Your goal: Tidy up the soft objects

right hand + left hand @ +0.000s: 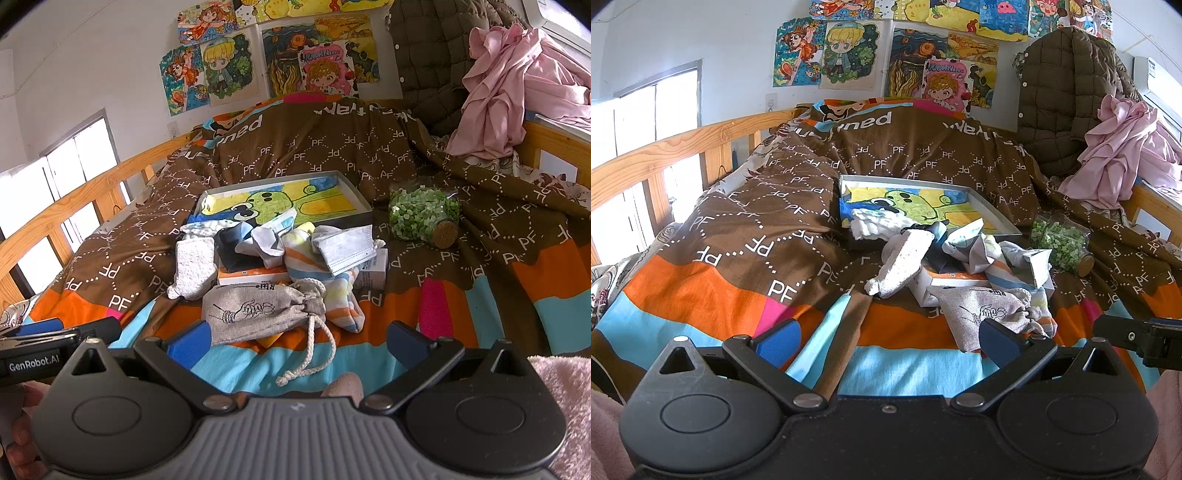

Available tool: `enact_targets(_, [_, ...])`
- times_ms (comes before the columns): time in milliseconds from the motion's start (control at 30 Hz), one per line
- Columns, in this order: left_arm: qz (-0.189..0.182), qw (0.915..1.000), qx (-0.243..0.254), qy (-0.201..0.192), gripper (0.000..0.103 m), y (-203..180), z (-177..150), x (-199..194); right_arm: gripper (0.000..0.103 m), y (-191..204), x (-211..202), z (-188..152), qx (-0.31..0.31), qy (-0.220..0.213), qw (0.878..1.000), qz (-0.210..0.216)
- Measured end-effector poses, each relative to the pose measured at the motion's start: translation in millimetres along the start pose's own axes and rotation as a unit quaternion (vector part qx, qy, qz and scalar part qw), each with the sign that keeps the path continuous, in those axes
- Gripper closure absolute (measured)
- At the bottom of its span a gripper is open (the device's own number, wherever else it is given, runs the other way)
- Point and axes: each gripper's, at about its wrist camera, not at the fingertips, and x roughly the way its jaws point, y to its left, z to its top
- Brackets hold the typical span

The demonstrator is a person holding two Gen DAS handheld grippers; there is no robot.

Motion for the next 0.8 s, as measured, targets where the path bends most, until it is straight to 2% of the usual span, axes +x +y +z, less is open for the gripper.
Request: enact_targets(800, [0.0, 1.0, 0.0, 0.001, 0.001, -0.2, 0.1, 0.0, 0.0, 0.0, 1.3, -0.5, 0.001, 0.002, 1.0, -0.001])
